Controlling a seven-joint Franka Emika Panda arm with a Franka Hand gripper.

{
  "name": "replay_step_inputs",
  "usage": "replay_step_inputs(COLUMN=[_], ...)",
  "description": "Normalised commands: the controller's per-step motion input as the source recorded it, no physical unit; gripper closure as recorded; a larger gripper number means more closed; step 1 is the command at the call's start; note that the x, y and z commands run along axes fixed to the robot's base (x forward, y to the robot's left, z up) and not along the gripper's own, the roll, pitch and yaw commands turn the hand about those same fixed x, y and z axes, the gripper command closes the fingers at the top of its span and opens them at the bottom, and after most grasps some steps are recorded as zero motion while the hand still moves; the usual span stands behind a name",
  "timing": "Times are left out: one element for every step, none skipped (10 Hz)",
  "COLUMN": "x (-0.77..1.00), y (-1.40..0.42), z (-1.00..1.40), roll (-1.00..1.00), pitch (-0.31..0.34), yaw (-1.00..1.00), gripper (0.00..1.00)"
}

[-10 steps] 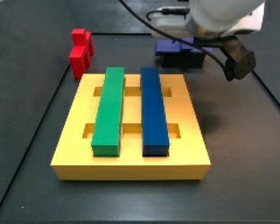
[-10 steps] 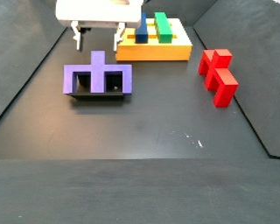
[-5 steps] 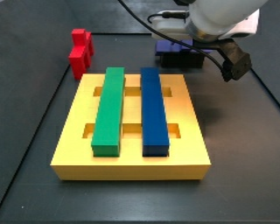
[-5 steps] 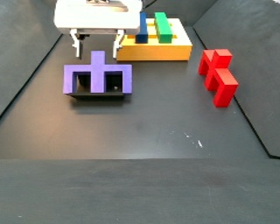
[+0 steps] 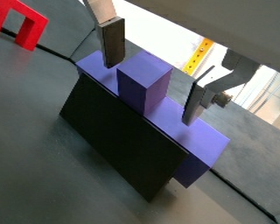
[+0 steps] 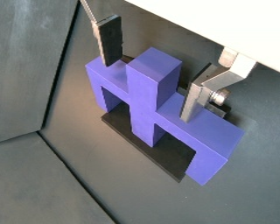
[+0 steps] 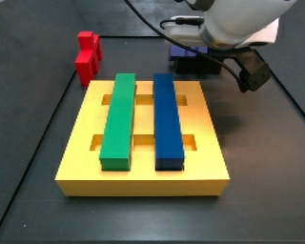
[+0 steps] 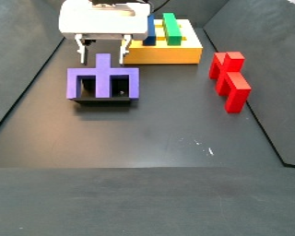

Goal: Pick up the purple object. Move up. Place the purple object on the fixture. Regrasp the purple object. Move to above the board. Insert the purple object.
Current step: Regrasp the purple object.

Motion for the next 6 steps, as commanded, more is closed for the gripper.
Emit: replay_step_inputs(x=[0.00,0.00,0.00,0.00,0.00,0.00], y=[0.00,0.01,0.00,0.01,0.04,0.04], z=[-0.06,-0.08,-0.07,-0.09,-0.11,-0.09], roll=[0.23,0.15,0.11,0.00,0.00,0.00], pitch=[0.000,0.000,0.000,0.000,0.000,0.000], yaw=[0.00,0.00,0.00,0.00,0.00,0.00], gripper=[0.00,0.00,0.00,0.00,0.00,0.00])
